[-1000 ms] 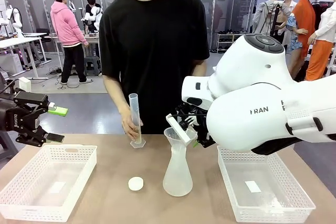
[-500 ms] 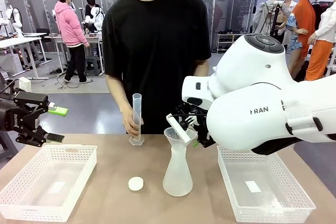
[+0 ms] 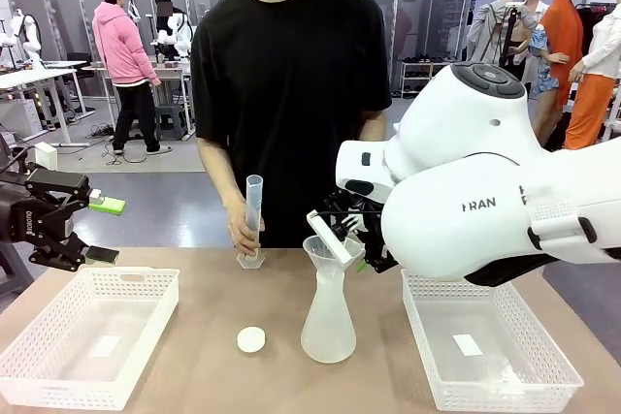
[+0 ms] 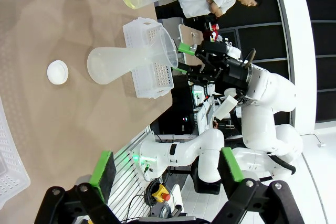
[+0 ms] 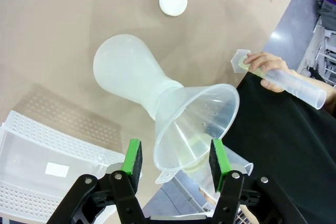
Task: Prepare the solutions needed for the experiment.
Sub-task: Once the solution is in the Big flask , pick up the Plastic Funnel and place it back into the right Organizing basket.
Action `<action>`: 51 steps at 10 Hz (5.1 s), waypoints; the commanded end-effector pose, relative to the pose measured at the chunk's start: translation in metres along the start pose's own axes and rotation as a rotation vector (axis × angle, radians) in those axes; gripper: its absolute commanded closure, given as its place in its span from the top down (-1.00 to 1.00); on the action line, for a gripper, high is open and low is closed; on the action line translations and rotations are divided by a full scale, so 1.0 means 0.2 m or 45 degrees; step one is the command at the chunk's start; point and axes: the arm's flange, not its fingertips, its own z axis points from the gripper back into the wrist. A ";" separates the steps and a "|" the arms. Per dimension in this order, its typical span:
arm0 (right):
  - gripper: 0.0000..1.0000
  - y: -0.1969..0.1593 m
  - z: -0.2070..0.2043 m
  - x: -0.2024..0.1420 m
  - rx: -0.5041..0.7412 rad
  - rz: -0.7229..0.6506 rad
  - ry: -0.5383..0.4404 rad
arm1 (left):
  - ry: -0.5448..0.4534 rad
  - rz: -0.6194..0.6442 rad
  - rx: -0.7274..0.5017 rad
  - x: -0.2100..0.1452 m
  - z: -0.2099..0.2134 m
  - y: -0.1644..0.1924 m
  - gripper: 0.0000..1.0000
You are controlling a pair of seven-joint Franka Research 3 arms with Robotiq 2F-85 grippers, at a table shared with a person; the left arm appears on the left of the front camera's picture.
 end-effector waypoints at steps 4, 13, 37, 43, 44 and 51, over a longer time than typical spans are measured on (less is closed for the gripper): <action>0.31 0.06 0.34 0.09 -0.062 -0.071 0.081 | -0.007 -0.019 -0.033 -0.01 -0.01 -0.01 1.00; 0.31 0.26 0.69 -0.10 -0.119 -0.675 -0.153 | -0.007 -0.019 -0.033 -0.01 -0.01 -0.01 1.00; 0.31 0.70 0.03 -0.77 0.920 -2.890 -1.407 | -0.007 -0.019 -0.033 -0.01 -0.01 -0.01 1.00; 0.31 0.70 0.03 -0.77 0.920 -2.890 -1.407 | -0.007 -0.019 -0.033 -0.01 -0.01 -0.01 1.00; 0.31 0.70 0.03 -0.77 0.920 -2.890 -1.407 | -0.007 -0.019 -0.033 -0.01 -0.01 -0.01 1.00; 0.31 0.70 0.03 -0.77 0.920 -2.890 -1.407 | -0.007 -0.019 -0.033 -0.01 -0.01 -0.01 1.00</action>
